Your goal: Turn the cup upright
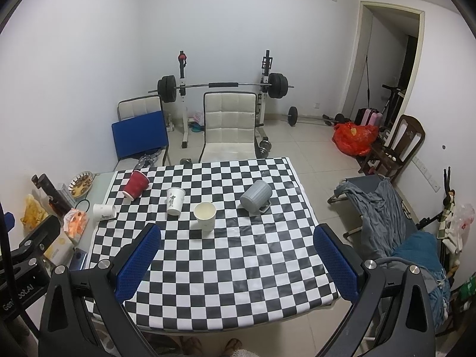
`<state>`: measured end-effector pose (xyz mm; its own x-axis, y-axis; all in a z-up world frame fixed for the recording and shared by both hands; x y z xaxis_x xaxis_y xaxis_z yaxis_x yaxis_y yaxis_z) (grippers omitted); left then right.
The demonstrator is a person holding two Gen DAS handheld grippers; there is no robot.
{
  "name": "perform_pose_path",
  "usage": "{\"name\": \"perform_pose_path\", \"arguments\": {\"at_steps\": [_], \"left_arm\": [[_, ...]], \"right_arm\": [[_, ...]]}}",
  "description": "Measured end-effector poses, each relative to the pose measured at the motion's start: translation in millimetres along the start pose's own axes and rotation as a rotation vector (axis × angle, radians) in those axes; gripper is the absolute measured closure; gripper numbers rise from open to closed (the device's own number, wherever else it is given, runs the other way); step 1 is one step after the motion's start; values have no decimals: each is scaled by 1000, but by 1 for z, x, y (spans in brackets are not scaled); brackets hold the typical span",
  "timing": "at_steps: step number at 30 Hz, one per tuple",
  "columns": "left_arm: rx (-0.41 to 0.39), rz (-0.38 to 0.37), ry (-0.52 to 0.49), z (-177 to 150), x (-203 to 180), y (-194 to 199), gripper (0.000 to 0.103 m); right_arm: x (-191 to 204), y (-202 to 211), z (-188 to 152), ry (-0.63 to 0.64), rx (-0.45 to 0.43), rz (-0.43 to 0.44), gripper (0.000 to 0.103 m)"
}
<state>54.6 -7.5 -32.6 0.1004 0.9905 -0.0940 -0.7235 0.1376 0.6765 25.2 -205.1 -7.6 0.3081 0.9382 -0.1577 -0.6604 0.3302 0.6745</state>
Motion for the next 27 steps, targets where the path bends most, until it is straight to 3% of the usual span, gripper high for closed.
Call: {"name": "perform_pose_path", "arguments": {"at_steps": [20,27], "left_arm": [[-15,-7,-7,3,-4,6,0],[-18,44,-39,-7,17,-41,0]], "right_arm": [[-1,1,0,-10,-3,3,0],[3,-27,-2,-78,54,-16,0]]}}
Point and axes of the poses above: each gripper's, at about its wrist camera, not at the fingertips, and y roughly against the way its jaws point, x to its left, z to its top, the point moved 8 cm from there along -y, roughly the way its jaws point, and after that the axes turned 9 degrees about -z, right-handed, at the moved point
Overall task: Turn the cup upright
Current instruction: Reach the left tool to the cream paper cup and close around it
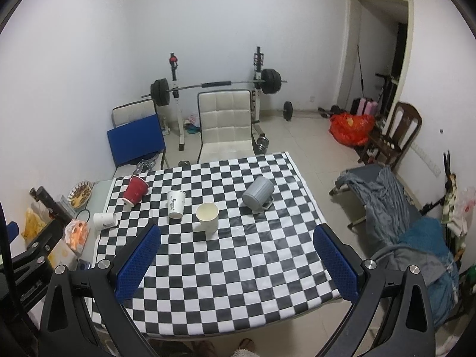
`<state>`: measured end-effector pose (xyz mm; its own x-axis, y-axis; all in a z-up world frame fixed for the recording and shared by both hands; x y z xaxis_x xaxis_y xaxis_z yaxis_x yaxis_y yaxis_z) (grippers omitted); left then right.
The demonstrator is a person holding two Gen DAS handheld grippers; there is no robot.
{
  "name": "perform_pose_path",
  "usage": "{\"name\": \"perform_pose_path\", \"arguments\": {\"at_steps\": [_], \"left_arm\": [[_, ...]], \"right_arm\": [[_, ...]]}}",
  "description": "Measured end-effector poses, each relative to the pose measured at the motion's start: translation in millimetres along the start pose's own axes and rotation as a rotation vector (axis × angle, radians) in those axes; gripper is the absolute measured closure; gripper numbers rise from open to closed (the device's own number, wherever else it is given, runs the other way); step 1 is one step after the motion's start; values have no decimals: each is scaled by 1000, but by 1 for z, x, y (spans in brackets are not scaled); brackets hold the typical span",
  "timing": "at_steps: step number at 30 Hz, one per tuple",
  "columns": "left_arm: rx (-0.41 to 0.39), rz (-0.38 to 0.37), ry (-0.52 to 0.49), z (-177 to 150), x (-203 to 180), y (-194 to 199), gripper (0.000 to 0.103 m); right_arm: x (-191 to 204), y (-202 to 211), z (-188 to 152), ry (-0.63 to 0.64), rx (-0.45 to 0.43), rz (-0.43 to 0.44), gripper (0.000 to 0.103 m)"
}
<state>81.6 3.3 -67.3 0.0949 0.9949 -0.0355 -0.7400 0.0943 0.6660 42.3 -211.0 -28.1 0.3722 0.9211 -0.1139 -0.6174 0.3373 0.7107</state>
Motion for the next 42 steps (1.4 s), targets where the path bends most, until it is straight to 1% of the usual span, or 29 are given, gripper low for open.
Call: {"name": "perform_pose_path", "arguments": {"at_steps": [2,5,6,9,12,16,18,21,25,28,30,31,34,35,39,42], "left_arm": [[22,7,-18,-10,3,-29,0],[72,-2,-47,-31,4,-72,0],[90,-1,-57,-37,4,-85,0],[130,-12,-79,-53,-5,-123,0],[185,-30,-91,-66,-20,-160,0],[212,-45,-100,-79,-39,-199,0],[233,-45,-104,-86,-49,-221,0],[242,-40,-95,-95,-60,-250,0],[240,-53,-69,-109,-76,-291,0],[216,-74,-69,-119,-90,-320,0],[205,-83,-73,-124,-97,-334,0],[193,-100,-75,-126,-102,-343,0],[149,-130,-88,-127,-114,-359,0],[131,-129,-100,-125,-117,-363,1],[72,-139,-134,-119,-131,-378,1],[53,-150,-148,-116,-139,-388,1]], "right_arm": [[4,-24,-8,-19,32,-26,0],[6,-63,-23,-38,72,-67,0],[2,-84,-36,-41,91,-77,0],[1,-129,-57,-44,130,-91,0],[3,-177,-74,-44,164,-103,0],[-3,-240,-93,-28,196,-104,0],[-8,-268,-97,-23,213,-101,0],[-17,-312,-104,-22,256,-92,0],[-32,-369,-116,-9,317,-89,0],[-42,-411,-126,22,351,-87,0],[-48,-432,-130,40,363,-94,0],[-51,-446,-132,49,366,-95,0],[-55,-475,-136,59,370,-79,0],[-55,-485,-137,68,372,-70,0],[-51,-508,-140,97,371,-44,0],[-43,-521,-141,132,366,-23,0]]}}
Point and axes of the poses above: each gripper's, at about its wrist camera, not at the fingertips, and y roughly against the way its jaws point, x to its left, z to its top, the point moved 8 cm from there along -y, roughly the way its jaws point, and after that the axes turned 9 degrees about -z, right-handed, at the moved point
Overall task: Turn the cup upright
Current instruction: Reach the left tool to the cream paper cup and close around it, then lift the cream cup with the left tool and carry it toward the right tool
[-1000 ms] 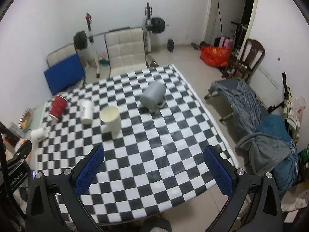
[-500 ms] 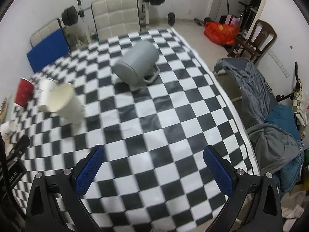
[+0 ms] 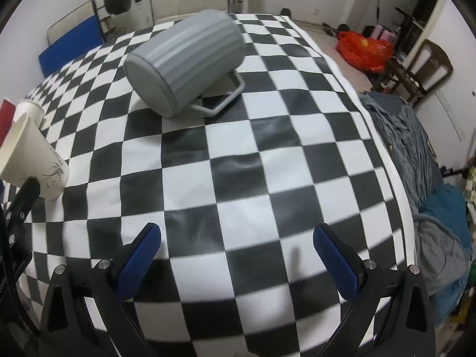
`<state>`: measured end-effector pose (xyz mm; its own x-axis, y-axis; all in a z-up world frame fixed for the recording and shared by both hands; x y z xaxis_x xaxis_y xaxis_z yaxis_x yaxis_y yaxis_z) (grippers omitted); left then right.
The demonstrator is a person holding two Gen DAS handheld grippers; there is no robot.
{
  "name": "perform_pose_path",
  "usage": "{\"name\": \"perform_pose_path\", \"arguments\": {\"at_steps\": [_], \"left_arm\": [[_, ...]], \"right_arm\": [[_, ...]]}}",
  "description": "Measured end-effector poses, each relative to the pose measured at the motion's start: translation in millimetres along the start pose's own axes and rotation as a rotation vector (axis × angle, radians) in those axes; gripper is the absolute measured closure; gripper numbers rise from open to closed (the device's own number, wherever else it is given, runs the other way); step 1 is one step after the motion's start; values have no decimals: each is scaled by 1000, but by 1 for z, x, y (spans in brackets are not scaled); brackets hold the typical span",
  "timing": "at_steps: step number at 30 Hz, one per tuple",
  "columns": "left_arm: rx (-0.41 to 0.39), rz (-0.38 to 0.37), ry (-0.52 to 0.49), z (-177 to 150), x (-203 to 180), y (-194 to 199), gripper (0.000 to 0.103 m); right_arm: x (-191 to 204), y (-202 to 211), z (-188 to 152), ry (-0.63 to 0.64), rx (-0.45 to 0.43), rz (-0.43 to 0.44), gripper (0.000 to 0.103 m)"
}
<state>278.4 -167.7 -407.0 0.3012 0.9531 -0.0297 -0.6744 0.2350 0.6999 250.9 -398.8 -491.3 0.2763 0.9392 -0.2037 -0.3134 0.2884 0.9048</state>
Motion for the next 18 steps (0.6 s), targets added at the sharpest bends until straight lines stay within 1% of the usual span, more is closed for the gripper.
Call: {"name": "perform_pose_path", "arguments": {"at_steps": [3,8,9,10,12,13,14,15,18], "left_arm": [[-12,-8,-11,3,-3,-10,1],[-40,-35,-3,12,-8,-20,1],[-47,-43,-3,14,-9,-21,2],[-56,-49,-4,16,-10,-21,6],[-59,-57,-4,20,-11,-23,26],[-57,-63,-6,22,-12,-24,30],[-56,-63,-7,24,-12,-25,38],[-55,-65,-8,24,-12,-25,41],[-44,-77,6,27,-9,-25,41]], "right_arm": [[8,-8,4,30,-1,4,0],[12,-17,13,43,0,16,0],[12,-19,14,43,1,15,0],[10,-21,16,40,1,17,0],[8,-25,17,36,7,12,0],[8,-26,18,32,10,13,0],[7,-26,17,27,11,14,0],[7,-26,17,23,13,14,0],[5,-27,17,13,23,17,0]]}}
Point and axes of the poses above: each gripper's, at about its wrist camera, not at the fingertips, and y roughly against the way its jaws point, x to its left, z to its top, the point moved 8 cm from there along -y, roughly the way its jaws point, and after that the axes turned 9 degrees about -z, right-handed, at the moved point
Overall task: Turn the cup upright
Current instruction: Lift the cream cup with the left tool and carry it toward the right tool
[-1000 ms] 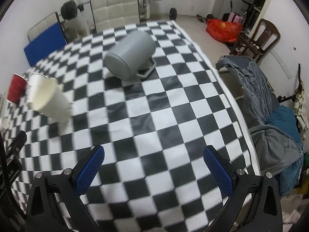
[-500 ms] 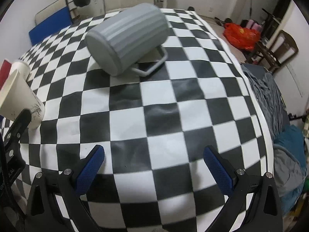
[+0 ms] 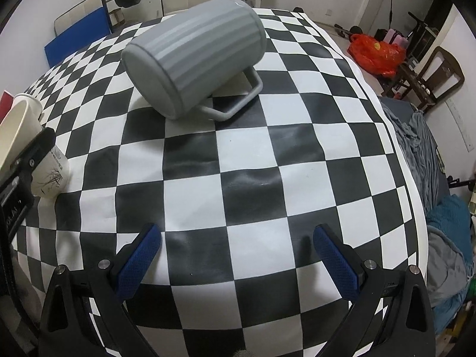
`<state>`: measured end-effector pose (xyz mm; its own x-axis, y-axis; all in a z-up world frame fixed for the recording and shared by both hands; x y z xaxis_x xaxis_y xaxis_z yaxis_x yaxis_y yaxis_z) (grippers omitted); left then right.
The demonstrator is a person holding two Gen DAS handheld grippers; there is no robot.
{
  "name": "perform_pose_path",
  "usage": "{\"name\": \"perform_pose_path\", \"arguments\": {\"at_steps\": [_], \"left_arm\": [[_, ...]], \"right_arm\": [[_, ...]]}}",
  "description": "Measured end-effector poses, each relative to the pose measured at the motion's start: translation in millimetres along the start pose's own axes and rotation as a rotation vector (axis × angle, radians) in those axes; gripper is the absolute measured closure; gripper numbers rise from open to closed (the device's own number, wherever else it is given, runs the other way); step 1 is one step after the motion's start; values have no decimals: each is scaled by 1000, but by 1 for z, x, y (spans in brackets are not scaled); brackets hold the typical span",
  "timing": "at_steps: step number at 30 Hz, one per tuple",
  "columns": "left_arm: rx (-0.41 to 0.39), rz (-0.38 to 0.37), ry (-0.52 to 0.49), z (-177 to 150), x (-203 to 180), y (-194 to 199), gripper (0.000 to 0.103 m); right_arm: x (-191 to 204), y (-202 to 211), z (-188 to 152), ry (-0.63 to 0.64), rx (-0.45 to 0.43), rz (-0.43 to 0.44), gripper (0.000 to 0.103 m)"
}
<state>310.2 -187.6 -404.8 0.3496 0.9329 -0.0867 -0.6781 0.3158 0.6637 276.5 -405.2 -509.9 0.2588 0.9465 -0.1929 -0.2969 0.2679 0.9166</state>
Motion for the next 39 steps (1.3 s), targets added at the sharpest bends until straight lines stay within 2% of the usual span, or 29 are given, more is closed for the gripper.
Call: {"name": "perform_pose_path", "arguments": {"at_steps": [6,9,13,17,20,22,26,29,34,39], "left_arm": [[80,-35,43,6,2,22,42],[161,-77,89,5,5,44,42],[322,-150,199,-10,16,76,42],[506,-209,333,-45,23,99,42],[646,-254,436,-78,23,112,42],[733,-286,513,-100,20,118,42],[833,-309,616,-129,18,113,42],[875,-285,603,-139,18,100,42],[884,-210,496,-137,16,70,42],[882,-184,438,-128,6,58,40]], "right_arm": [[4,19,-7,-7,22,10,0],[8,30,-14,-11,55,21,0],[13,47,-28,6,118,18,0],[22,62,-53,26,210,10,0],[28,70,-76,12,298,49,0],[29,74,-91,10,333,45,0],[27,77,-113,-10,384,43,0],[22,80,-121,-26,399,32,0],[16,84,-126,-28,395,18,0],[25,86,-126,-19,390,7,0]]}}
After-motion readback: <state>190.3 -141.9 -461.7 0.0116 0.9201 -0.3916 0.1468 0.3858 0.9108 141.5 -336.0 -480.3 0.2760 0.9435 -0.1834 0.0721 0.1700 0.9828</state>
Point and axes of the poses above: each gripper's, at about its wrist camera, not at the fingertips, and y roughly against the way its jaws point, x to its left, z to its top, the point moved 8 cm from there along -y, roughly the way its jaws point, and after that the axes turned 9 degrees about -z, right-handed, at the moved point
